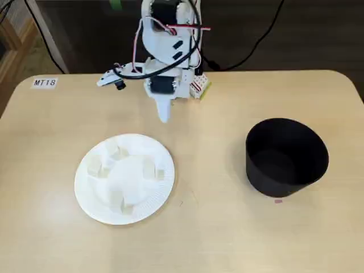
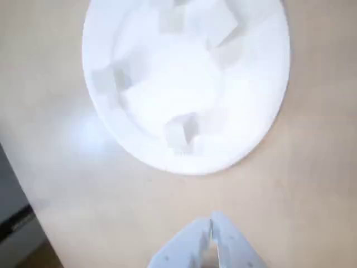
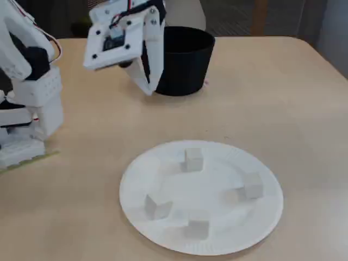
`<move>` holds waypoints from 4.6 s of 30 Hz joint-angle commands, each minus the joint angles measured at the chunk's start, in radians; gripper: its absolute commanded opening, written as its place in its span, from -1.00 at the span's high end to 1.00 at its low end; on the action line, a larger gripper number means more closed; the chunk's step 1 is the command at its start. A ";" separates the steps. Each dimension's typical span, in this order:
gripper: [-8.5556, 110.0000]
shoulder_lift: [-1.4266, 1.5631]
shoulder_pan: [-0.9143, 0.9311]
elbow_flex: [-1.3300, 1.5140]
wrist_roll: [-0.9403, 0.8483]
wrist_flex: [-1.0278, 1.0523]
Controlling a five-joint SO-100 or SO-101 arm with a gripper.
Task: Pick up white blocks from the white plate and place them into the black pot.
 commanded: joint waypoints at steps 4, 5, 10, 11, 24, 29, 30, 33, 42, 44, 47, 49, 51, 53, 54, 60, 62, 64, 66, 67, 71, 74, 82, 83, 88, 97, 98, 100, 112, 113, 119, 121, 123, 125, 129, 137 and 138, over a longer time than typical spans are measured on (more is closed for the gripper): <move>0.90 -0.156 0.193 -0.206 -0.040 0.034; 0.90 -0.189 0.212 -0.235 -0.060 0.049; 0.90 -0.382 0.314 -0.380 -0.216 0.158; 0.90 -0.422 0.330 -0.402 -0.233 0.169; 0.76 -0.684 0.402 -0.680 -0.333 0.170; 0.39 -0.739 0.399 -0.724 -0.348 0.170; 0.36 -0.749 0.397 -0.726 -0.354 0.170; 0.32 -0.770 0.387 -0.726 -0.373 0.170; 0.26 -0.868 0.316 -0.726 -0.420 0.163; 0.22 -0.911 0.299 -0.741 -0.428 0.161; 0.21 -0.982 0.285 -0.795 -0.434 0.160; 0.21 -1.022 0.284 -0.844 -0.440 0.160; 0.20 -1.048 0.287 -0.896 -0.434 0.160; 0.20 -1.066 0.293 -0.943 -0.419 0.160; 0.20 -1.077 0.296 -0.959 -0.408 0.160; 0.21 -1.114 0.298 -0.980 -0.370 0.166; 0.21 -1.124 0.299 -0.979 -0.362 0.169; 0.22 -1.132 0.302 -0.979 -0.354 0.167; 0.22 -1.144 0.305 -0.980 -0.350 0.164; 0.22 -1.152 0.307 -0.983 -0.350 0.161; 0.24 -1.203 0.313 -1.032 -0.354 0.160; 0.25 -1.249 0.318 -1.088 -0.359 0.160; 0.31 -1.341 0.328 -1.186 -0.377 0.160; 0.32 -1.351 0.325 -1.200 -0.377 0.160; 0.41 -1.385 0.310 -1.236 -0.371 0.160; 0.90 -1.433 0.276 -1.341 -0.310 0.167; 0.90 -1.422 0.272 -1.344 -0.307 0.169; 0.90 -1.384 0.259 -1.361 -0.288 0.169; 0.90 -1.031 -0.064 -1.681 0.028 0.176; 0.90 -0.983 -0.114 -1.646 0.046 0.176; 0.90 -0.715 -0.491 -1.298 0.140 0.176; 0.90 -0.652 -0.614 -1.158 0.164 0.176; 0.90 -0.615 -0.727 -1.034 0.178 0.175; 0.90 -0.611 -0.833 -0.951 0.186 0.173; 0.90 -0.635 -0.977 -0.864 0.195 0.164; 0.90 -0.676 -1.040 -0.759 0.192 0.029; 0.90 -0.667 -1.040 -0.729 0.190 -0.006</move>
